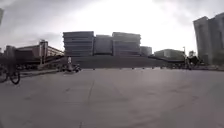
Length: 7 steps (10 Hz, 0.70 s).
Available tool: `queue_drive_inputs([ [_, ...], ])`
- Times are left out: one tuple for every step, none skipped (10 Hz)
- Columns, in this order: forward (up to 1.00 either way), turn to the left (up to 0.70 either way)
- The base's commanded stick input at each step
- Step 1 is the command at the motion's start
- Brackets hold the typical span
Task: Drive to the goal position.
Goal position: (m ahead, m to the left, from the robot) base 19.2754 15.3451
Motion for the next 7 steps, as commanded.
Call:
queue_drive_inputs([
  [0.85,0.0],
  [0.85,0.0],
  [0.85,0.0],
  [0.85,0.0],
  [0.85,0.0],
  [0.85,0.0],
  [0.85,0.0],
])
